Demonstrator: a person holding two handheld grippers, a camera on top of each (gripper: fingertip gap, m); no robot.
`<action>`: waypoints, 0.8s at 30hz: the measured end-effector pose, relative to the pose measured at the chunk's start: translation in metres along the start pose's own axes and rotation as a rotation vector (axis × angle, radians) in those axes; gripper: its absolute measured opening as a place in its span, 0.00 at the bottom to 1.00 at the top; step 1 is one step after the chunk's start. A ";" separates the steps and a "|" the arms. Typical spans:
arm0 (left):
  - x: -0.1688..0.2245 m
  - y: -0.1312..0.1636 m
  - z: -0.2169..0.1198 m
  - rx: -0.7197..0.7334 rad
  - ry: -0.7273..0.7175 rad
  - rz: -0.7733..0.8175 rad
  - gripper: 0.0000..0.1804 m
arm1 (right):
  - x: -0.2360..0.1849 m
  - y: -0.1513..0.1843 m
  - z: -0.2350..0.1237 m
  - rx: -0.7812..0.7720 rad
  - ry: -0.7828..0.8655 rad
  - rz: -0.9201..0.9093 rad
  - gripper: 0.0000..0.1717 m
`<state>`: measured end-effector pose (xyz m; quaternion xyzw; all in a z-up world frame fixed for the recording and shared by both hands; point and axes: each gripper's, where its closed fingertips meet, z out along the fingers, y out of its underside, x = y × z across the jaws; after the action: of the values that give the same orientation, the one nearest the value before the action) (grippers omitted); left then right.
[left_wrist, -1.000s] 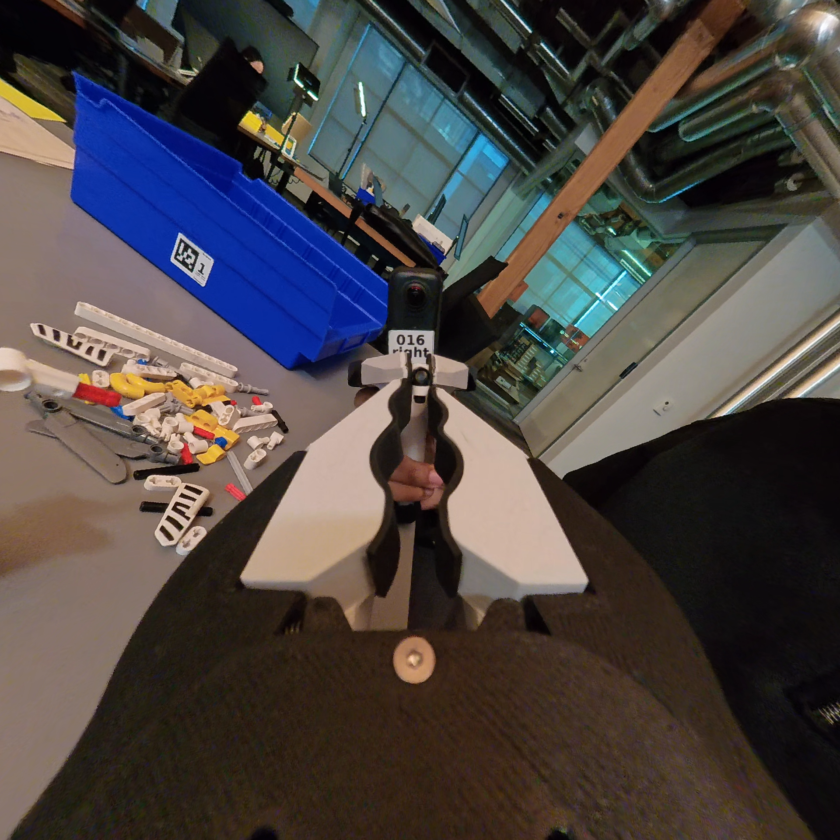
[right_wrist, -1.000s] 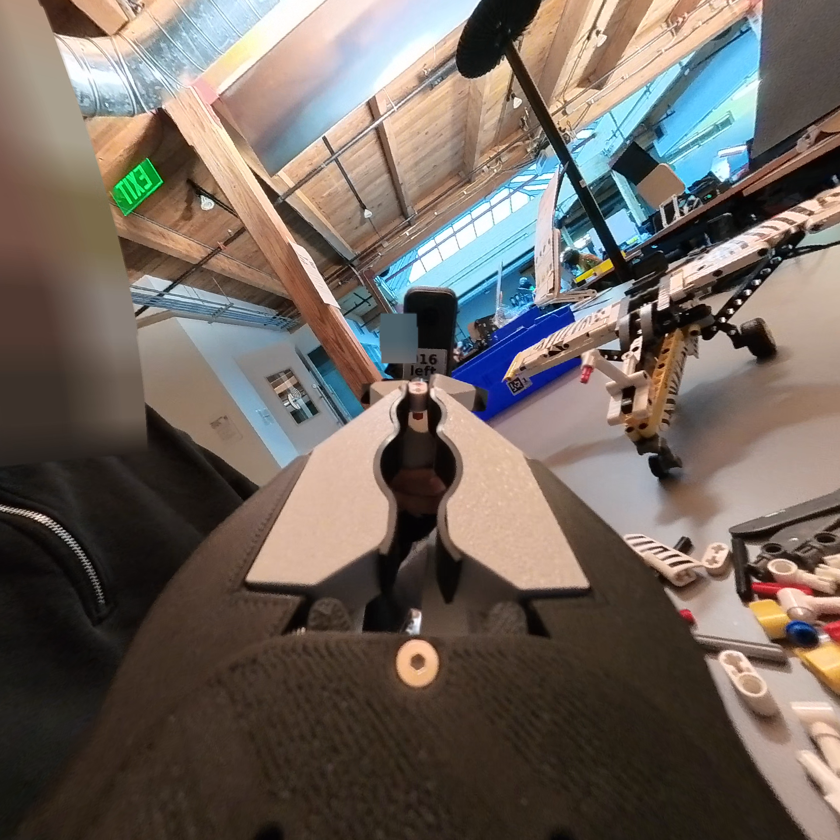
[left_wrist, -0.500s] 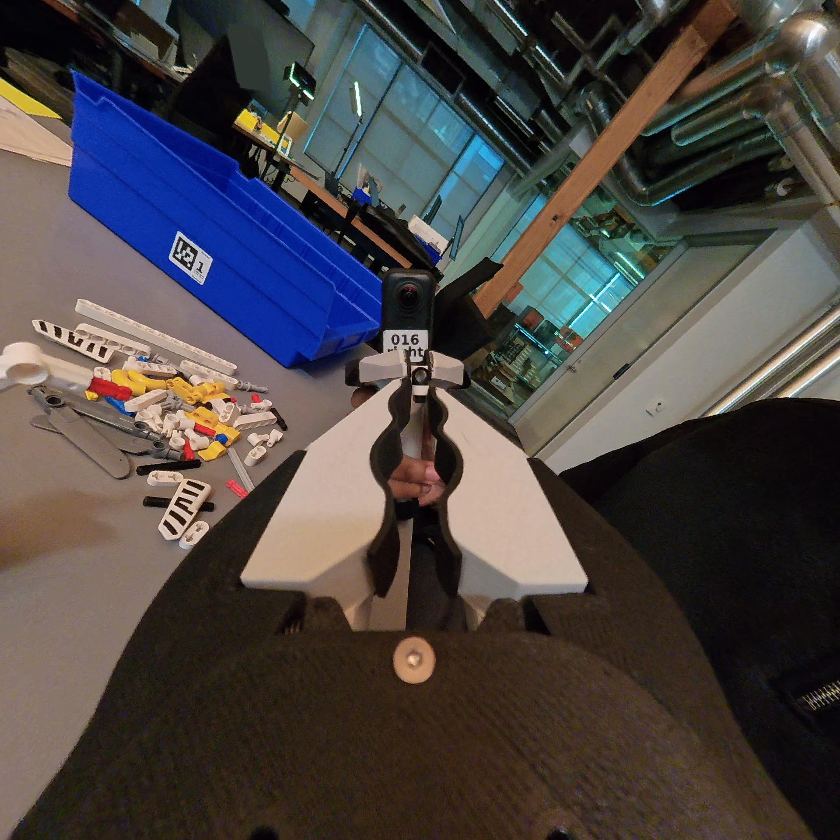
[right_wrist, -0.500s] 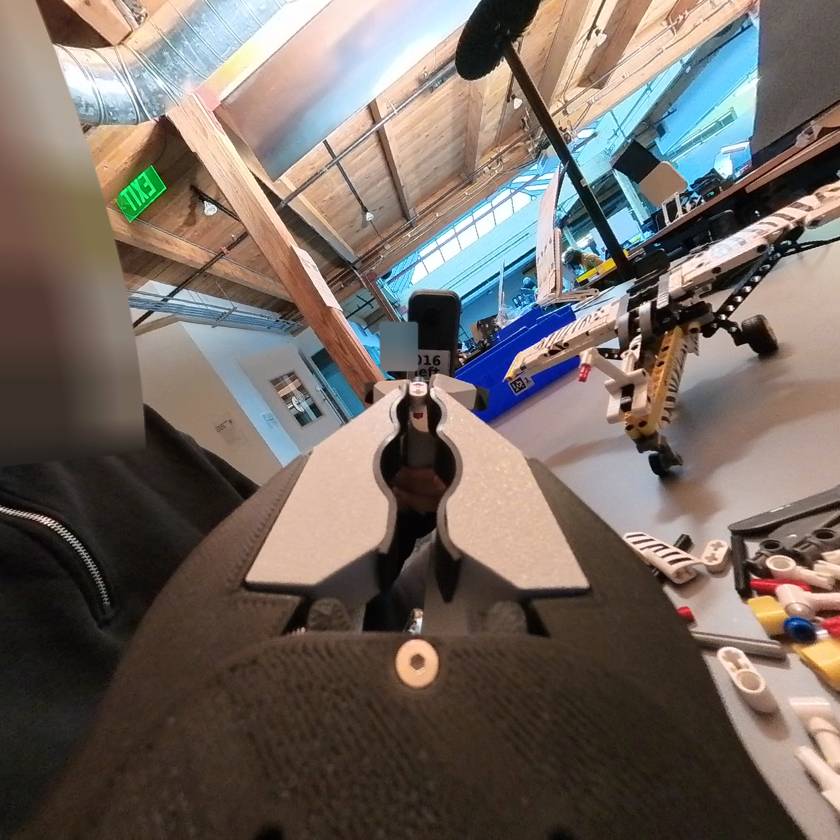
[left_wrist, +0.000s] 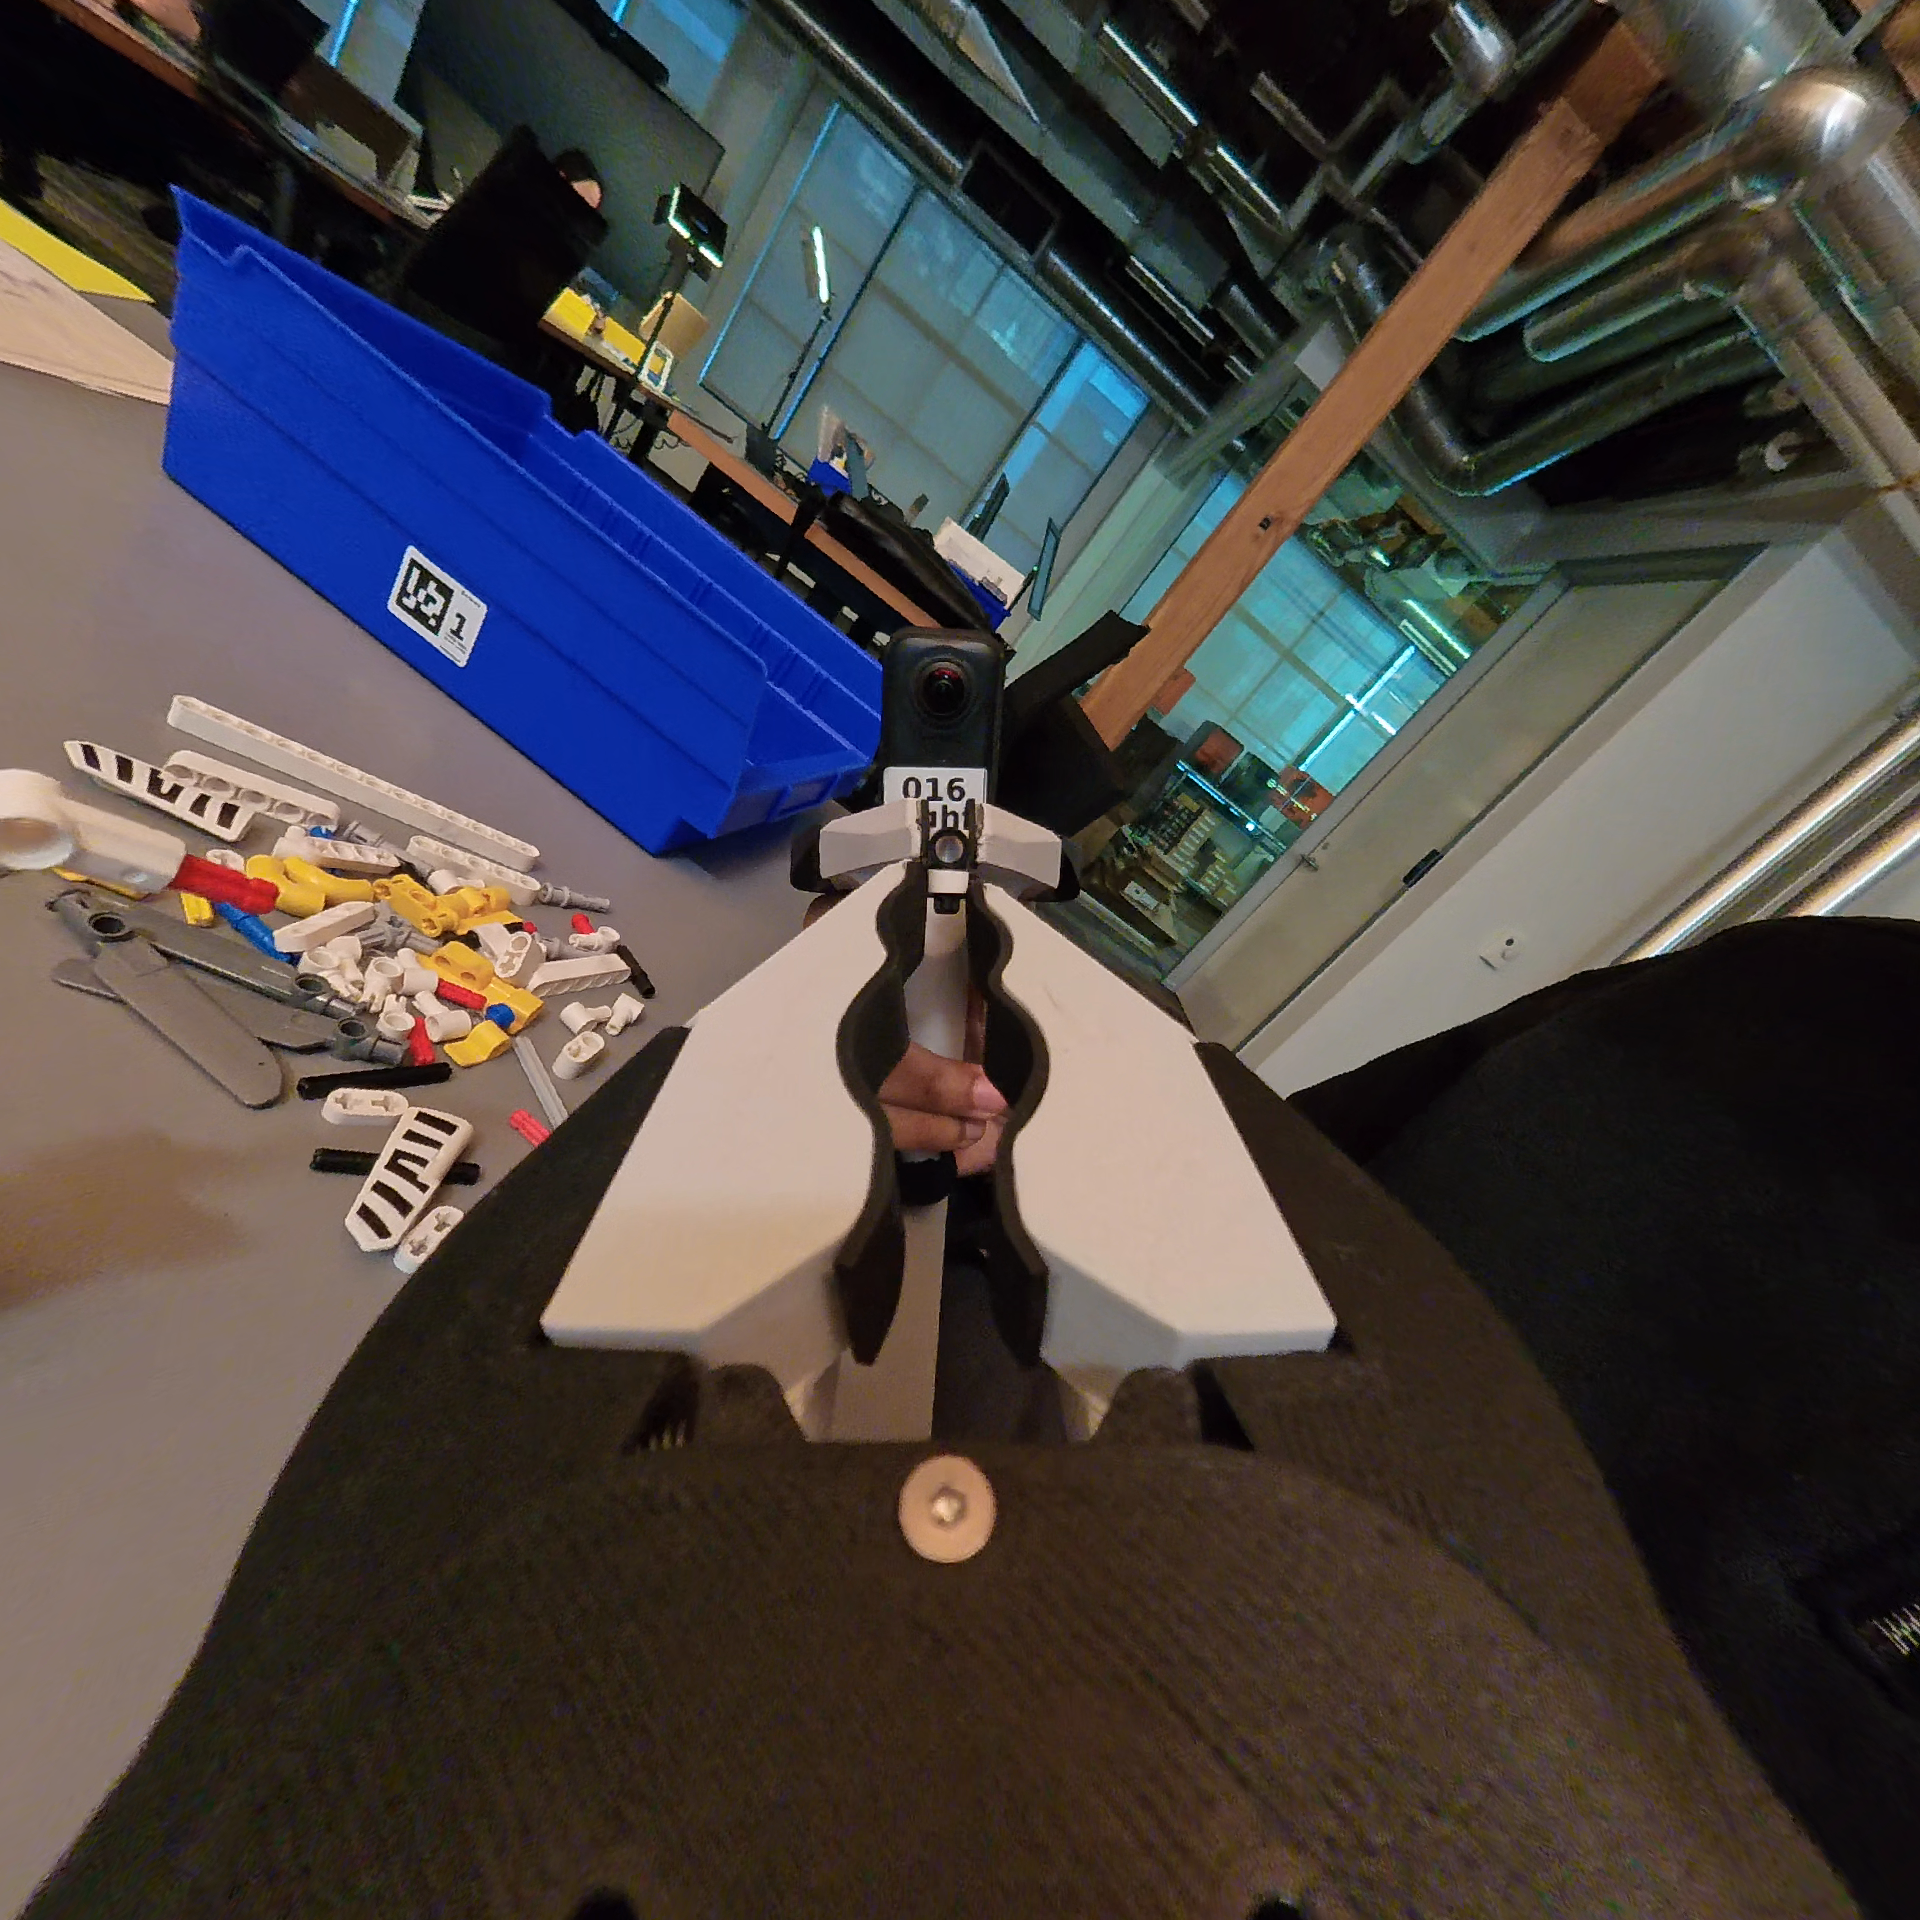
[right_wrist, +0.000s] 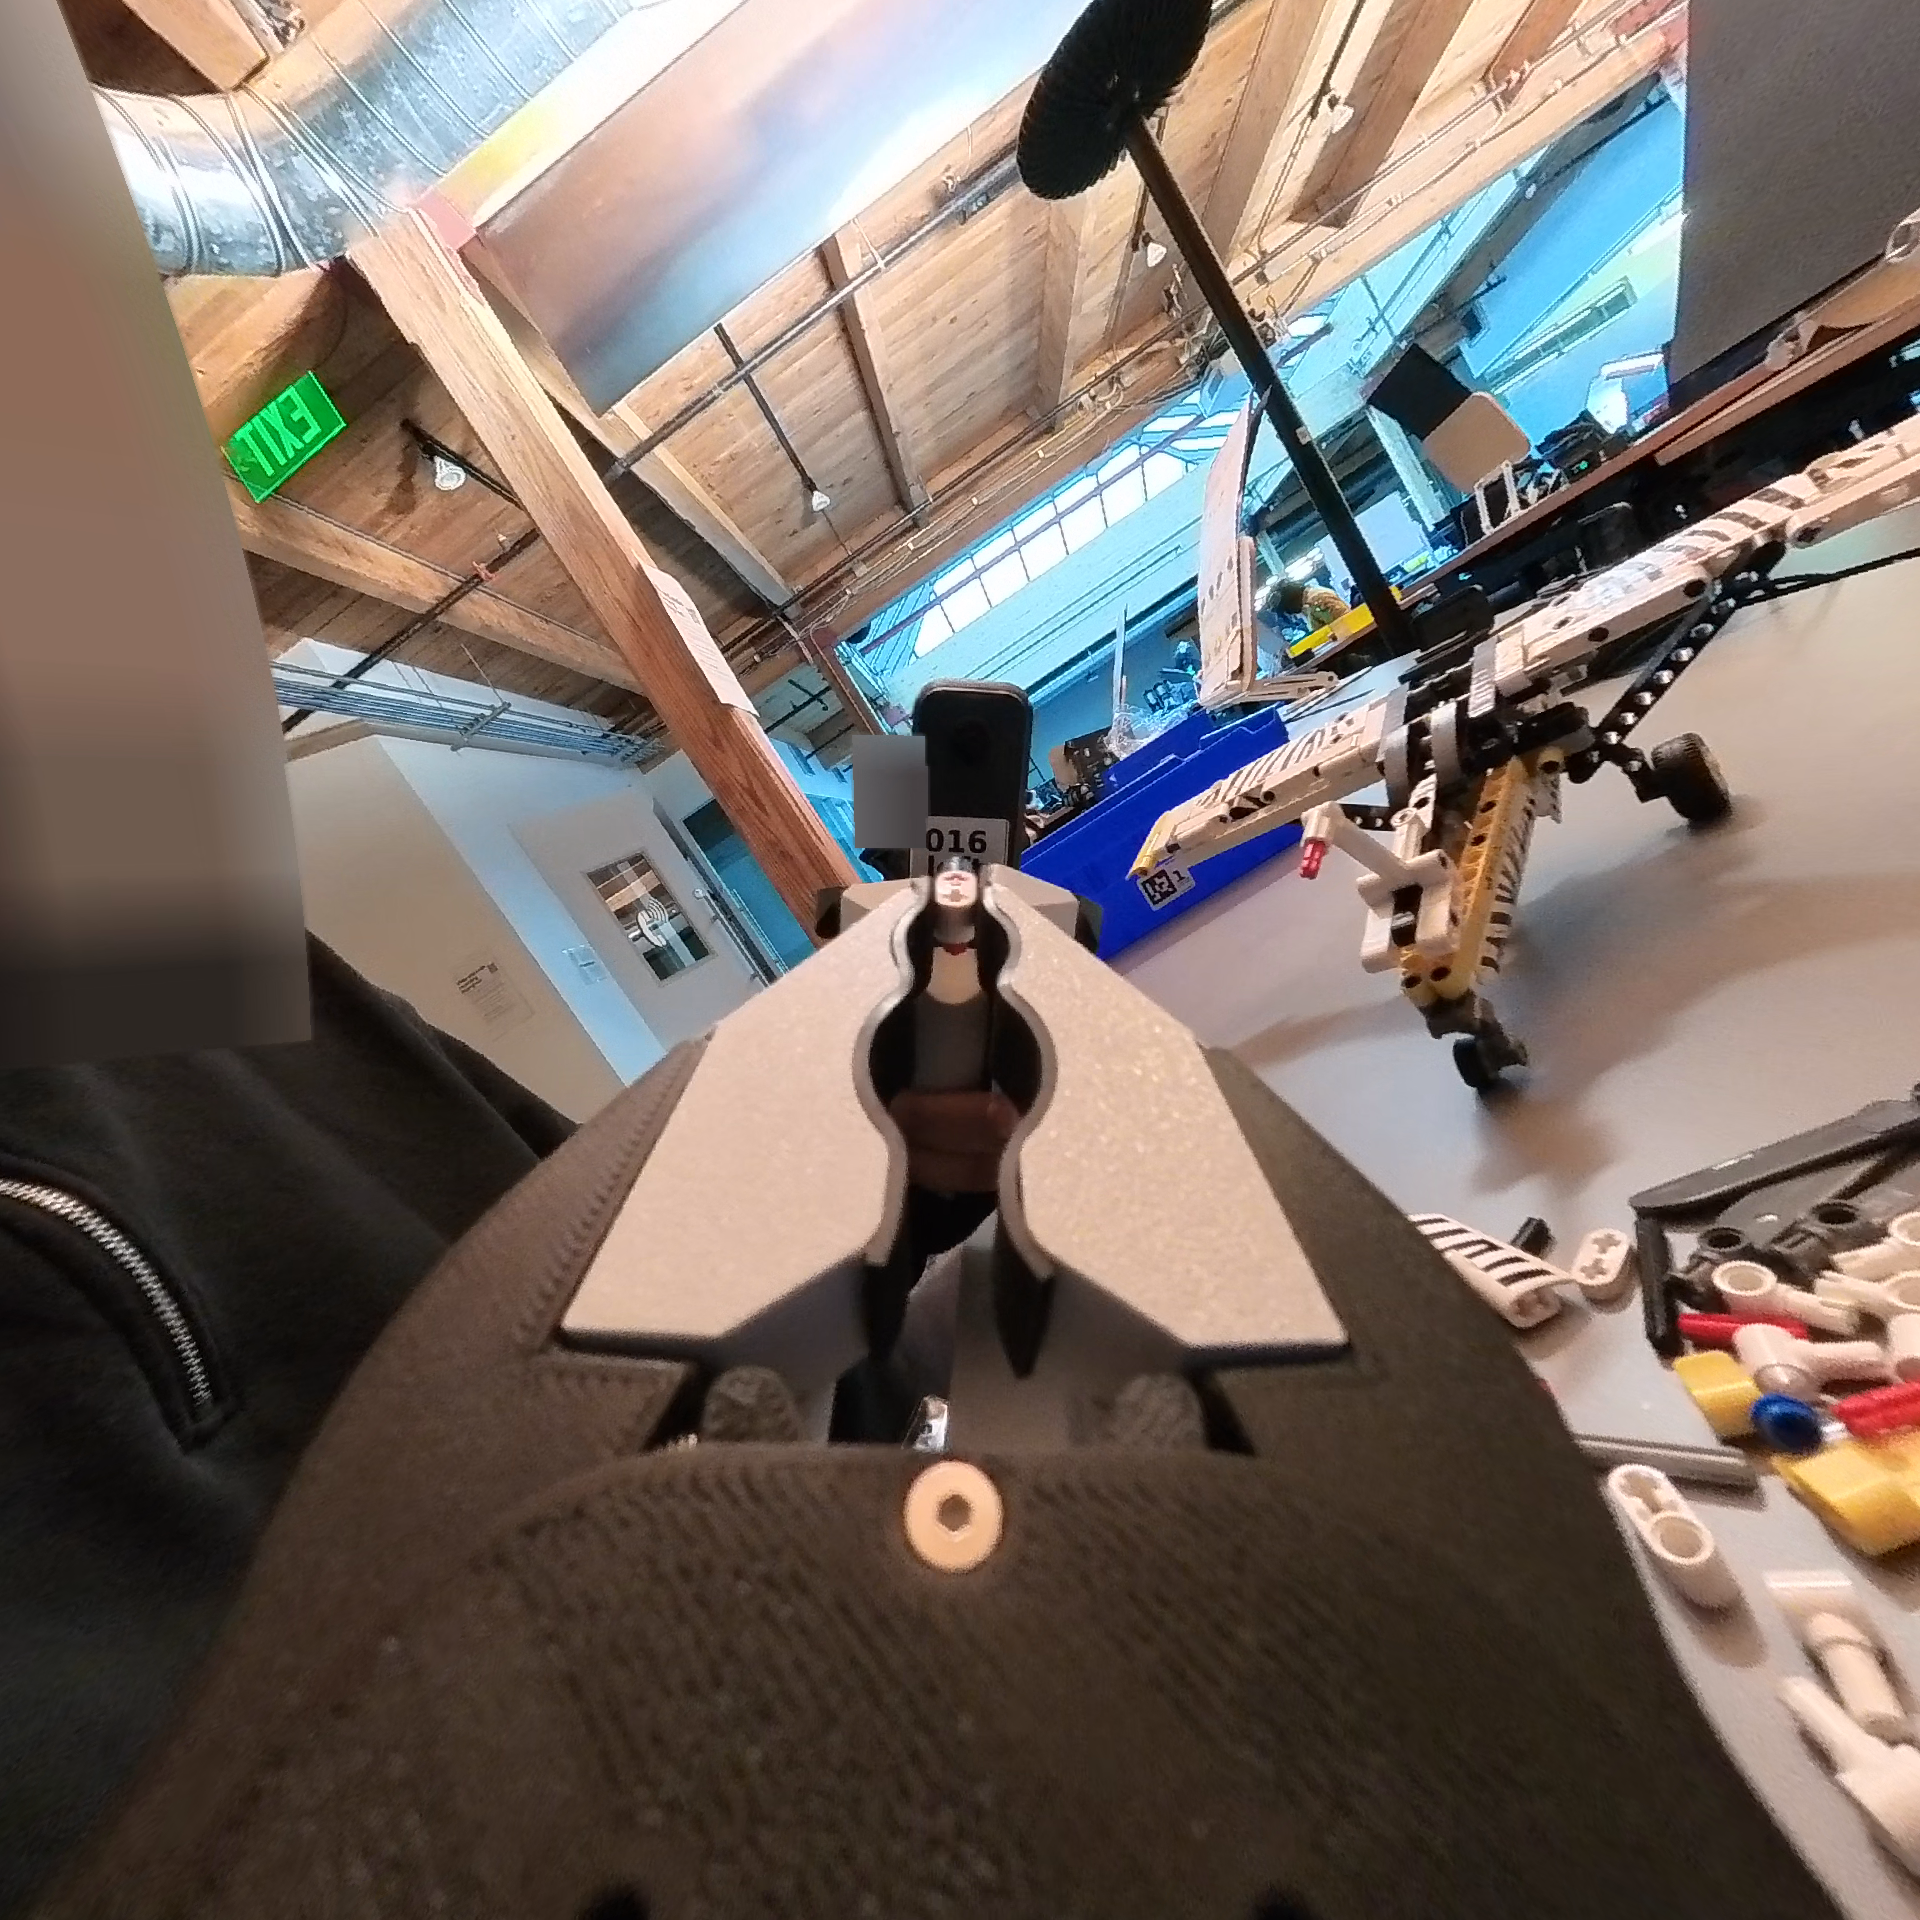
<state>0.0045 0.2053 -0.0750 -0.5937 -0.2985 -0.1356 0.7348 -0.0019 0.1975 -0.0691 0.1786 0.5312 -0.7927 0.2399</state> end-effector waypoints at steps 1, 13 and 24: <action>-0.001 0.000 0.000 0.002 -0.001 -0.003 0.01 | 0.001 0.000 0.000 -0.001 0.002 0.001 0.02; 0.000 0.000 0.000 0.018 0.032 -0.042 0.02 | -0.001 0.003 0.002 -0.020 0.012 -0.031 0.02; -0.001 0.001 -0.001 -0.007 0.031 -0.055 0.02 | -0.003 0.001 0.001 -0.006 -0.034 0.015 0.07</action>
<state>0.0044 0.2041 -0.0766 -0.5855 -0.3030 -0.1661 0.7333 0.0014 0.1971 -0.0683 0.1682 0.5279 -0.7923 0.2555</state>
